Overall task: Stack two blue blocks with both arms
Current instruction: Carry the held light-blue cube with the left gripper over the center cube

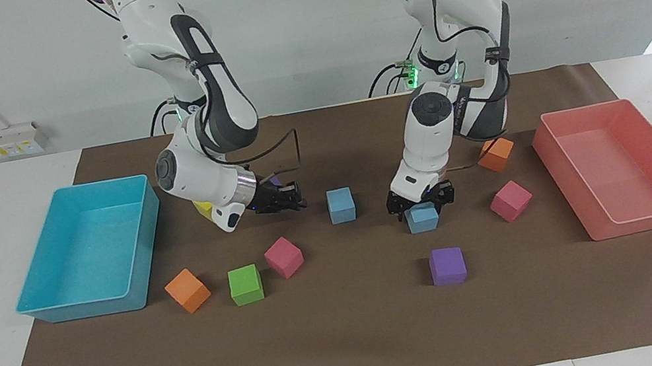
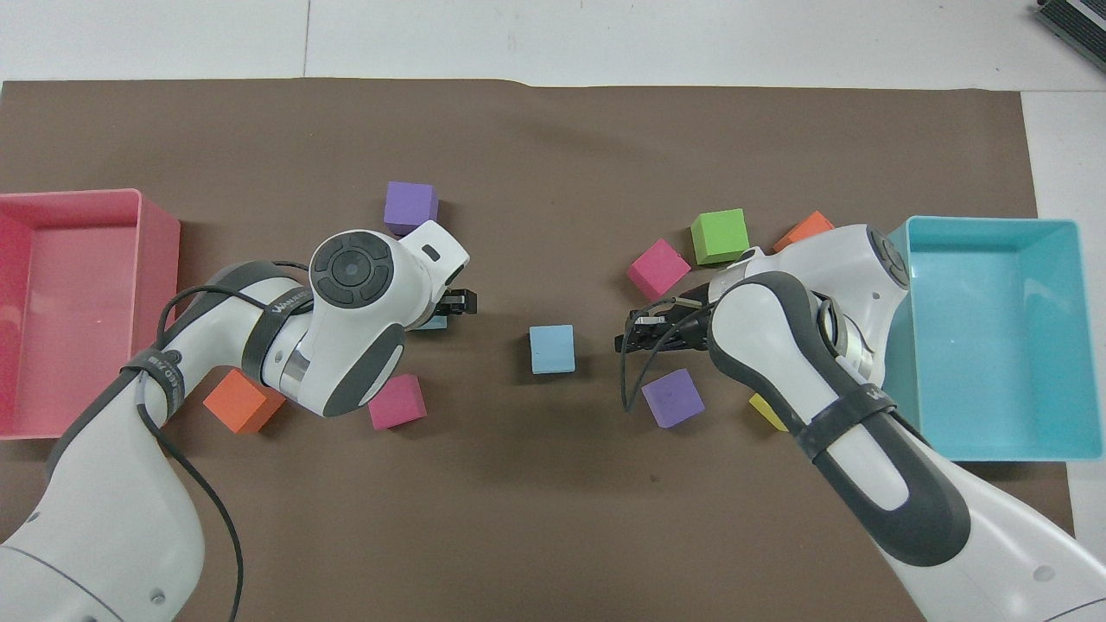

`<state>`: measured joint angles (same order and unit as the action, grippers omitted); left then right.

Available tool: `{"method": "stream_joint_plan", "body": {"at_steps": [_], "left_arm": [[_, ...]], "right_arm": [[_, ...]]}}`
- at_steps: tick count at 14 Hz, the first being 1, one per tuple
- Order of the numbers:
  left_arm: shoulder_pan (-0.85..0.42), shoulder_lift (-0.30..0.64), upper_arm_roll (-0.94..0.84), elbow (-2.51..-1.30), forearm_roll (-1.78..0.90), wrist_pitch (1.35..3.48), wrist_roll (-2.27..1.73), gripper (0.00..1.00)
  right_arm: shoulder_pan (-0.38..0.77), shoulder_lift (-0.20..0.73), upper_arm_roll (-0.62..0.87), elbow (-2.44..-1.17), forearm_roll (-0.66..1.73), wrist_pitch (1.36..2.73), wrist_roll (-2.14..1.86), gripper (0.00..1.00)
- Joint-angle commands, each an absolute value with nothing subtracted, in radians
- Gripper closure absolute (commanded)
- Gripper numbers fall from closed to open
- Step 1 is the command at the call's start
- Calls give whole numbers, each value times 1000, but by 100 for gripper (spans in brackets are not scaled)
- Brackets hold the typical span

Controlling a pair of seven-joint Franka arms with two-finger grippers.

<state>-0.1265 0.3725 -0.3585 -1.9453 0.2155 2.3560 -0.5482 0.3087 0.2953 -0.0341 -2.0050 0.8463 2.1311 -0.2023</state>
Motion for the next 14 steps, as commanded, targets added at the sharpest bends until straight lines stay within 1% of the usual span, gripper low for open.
{"method": "stream_joint_plan", "body": {"at_steps": [1, 2, 4, 7, 8, 9, 10, 11, 12, 14], "left_arm": [[-135, 367, -353, -1963, 242, 2376, -577, 0], [-135, 367, -354, -1963, 242, 2376, -577, 0], [-135, 367, -354, -1963, 242, 2376, -577, 0], [-135, 367, -354, -1962, 242, 2375, -577, 0], [-135, 367, -354, -1962, 242, 2373, -577, 7], [-135, 367, -353, -1960, 242, 2376, -578, 25], [-137, 367, -353, -1959, 242, 2375, -578, 46], [-138, 367, -353, -1957, 242, 2375, -578, 66], [-137, 365, -353, -1954, 242, 2375, -577, 81], [-133, 365, -353, -1950, 242, 2373, -577, 96]], "right_arm": [[307, 298, -29, -2028, 884, 2152, -255, 100], [304, 301, -28, -2031, 917, 2149, -259, 100], [307, 328, -29, -2045, 1061, 2151, -349, 100], [305, 331, -29, -2063, 1078, 2138, -362, 100], [305, 331, -29, -2066, 1080, 2138, -362, 100], [305, 328, -29, -2068, 1084, 2138, -362, 100], [305, 325, -29, -2075, 1085, 2135, -362, 100], [305, 324, -29, -2082, 1085, 2134, -362, 100], [307, 322, -29, -2083, 1086, 2135, -362, 100], [311, 319, -29, -2094, 1085, 2135, -362, 100]]}}
